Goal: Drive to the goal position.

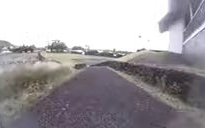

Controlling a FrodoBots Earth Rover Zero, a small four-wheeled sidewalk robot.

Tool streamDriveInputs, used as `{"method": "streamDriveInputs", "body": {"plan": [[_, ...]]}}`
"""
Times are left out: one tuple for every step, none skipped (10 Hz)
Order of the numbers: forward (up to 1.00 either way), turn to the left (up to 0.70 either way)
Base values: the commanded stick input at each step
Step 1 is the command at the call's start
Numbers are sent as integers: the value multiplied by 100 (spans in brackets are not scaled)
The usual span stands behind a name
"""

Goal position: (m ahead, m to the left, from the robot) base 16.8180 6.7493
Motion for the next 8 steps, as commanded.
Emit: {"method": "streamDriveInputs", "body": {"plan": [[85, 0], [85, 0], [85, 0], [85, 0], [85, 0], [85, 0], [85, 0], [85, 0]]}}
